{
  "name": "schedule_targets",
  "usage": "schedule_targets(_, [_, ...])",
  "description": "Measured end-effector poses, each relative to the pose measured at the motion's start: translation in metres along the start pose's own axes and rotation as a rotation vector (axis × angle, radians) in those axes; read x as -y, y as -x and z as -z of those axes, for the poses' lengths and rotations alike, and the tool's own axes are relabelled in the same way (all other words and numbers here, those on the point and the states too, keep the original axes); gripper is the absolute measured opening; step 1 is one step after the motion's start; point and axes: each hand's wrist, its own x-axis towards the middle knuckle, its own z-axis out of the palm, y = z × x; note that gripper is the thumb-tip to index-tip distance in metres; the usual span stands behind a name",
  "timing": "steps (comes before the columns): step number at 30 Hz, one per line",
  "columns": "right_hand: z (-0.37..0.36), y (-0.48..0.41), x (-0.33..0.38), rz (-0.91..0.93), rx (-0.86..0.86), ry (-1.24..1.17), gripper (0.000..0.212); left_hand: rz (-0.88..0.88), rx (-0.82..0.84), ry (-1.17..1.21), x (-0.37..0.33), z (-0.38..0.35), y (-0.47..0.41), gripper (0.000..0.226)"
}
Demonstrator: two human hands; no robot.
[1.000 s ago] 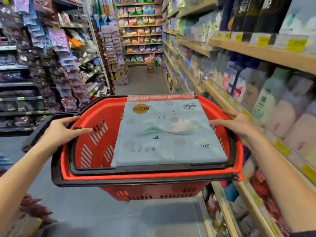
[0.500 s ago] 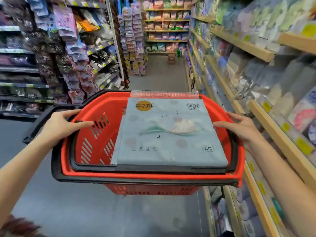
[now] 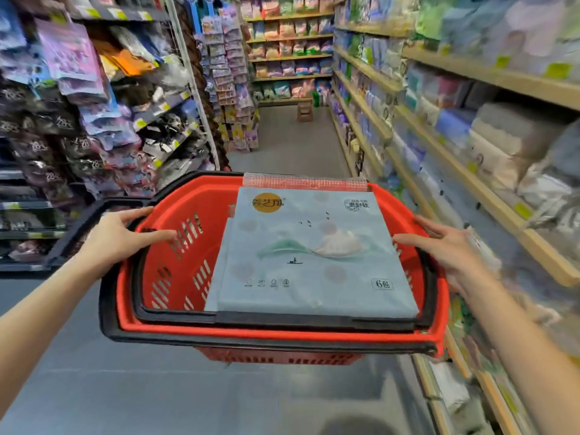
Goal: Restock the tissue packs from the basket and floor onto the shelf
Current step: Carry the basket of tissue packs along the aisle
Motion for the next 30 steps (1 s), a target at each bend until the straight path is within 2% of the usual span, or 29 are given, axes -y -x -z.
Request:
schedule_targets(6, [-0.047,-0.099,-0.008,-0.026,-0.033,0.031,0.08,-0.044,0.022,-0.044,-0.001,-0.025,-0.132,0.1])
schedule_targets(8, [-0.062,-0.133,-0.012,-0.039,-0.041,0.05,0.094,-0.059,0.038,-0.052,0.001,-0.041,-0.178,0.099])
schedule_targets(10, [-0.077,-0.171,-0.017,-0.043,-0.047,0.059,0.118,-0.062,0.054,-0.054,0.0,-0.059,-0.222,0.101])
schedule_targets(12, [-0.092,-0.21,-0.019,-0.054,-0.056,0.044,0.129,-0.054,0.072,-0.054,-0.003,-0.073,-0.263,0.101])
schedule_targets(13, [-0.099,-0.228,-0.019,-0.067,-0.056,0.037,0.128,-0.045,0.083,-0.049,-0.005,-0.08,-0.281,0.099])
schedule_targets(16, [-0.12,-0.277,-0.009,-0.094,-0.03,0.037,0.105,-0.048,0.116,-0.023,-0.009,-0.096,-0.337,0.091])
schedule_targets(19, [-0.138,-0.318,-0.001,-0.096,-0.061,0.054,0.096,-0.041,0.147,-0.02,-0.018,-0.11,-0.393,0.078])
schedule_targets(21, [-0.15,-0.342,0.001,-0.098,-0.087,0.047,0.082,-0.047,0.177,-0.019,-0.023,-0.12,-0.433,0.076])
schedule_targets(24, [-0.169,-0.374,-0.001,-0.105,-0.149,0.044,0.076,-0.1,0.233,-0.055,-0.03,-0.137,-0.499,0.082])
schedule_targets(26, [-0.182,-0.39,-0.008,-0.114,-0.206,0.024,0.076,-0.126,0.293,-0.07,-0.036,-0.152,-0.543,0.074])
schedule_targets(30, [-0.211,-0.412,-0.02,-0.109,-0.389,-0.008,0.061,-0.218,0.386,-0.095,-0.056,-0.182,-0.623,0.069])
